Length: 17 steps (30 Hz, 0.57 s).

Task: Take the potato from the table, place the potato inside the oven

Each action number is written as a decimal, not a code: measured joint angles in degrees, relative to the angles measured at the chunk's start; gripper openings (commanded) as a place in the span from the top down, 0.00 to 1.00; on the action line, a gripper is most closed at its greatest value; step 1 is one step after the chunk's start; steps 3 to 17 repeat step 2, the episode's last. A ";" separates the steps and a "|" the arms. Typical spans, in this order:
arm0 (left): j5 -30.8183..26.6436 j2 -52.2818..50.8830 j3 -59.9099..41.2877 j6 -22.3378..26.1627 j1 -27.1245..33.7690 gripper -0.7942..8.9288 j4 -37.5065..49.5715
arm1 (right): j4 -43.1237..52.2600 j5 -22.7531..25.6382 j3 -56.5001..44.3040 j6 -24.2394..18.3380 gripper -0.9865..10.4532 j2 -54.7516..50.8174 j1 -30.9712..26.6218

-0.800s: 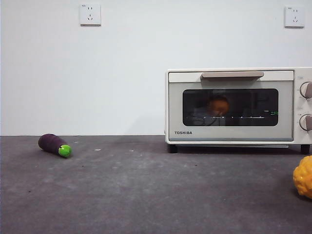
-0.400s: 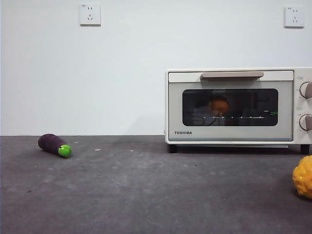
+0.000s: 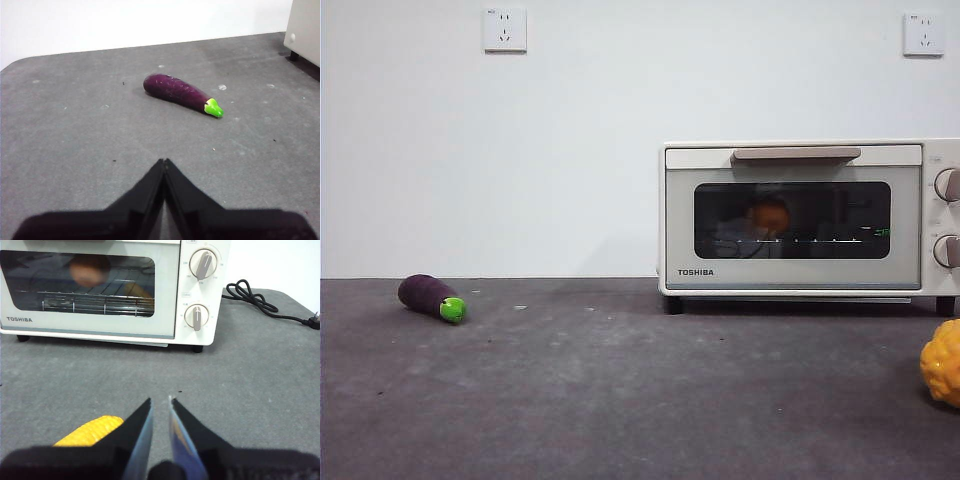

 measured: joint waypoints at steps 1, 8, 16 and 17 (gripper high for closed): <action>0.00 0.00 0.00 0.00 0.00 0.92 0.00 | 0.00 0.00 0.00 0.00 0.86 0.00 0.00; 0.00 0.00 0.00 0.00 0.00 0.92 0.00 | 0.00 0.00 0.00 0.00 0.86 0.00 0.00; 0.00 0.00 0.00 0.00 0.00 0.92 0.00 | 0.00 0.00 0.00 0.00 0.86 0.00 0.00; 0.00 0.00 0.00 0.00 0.00 0.92 0.00 | 0.00 0.00 0.00 0.00 0.86 0.00 0.00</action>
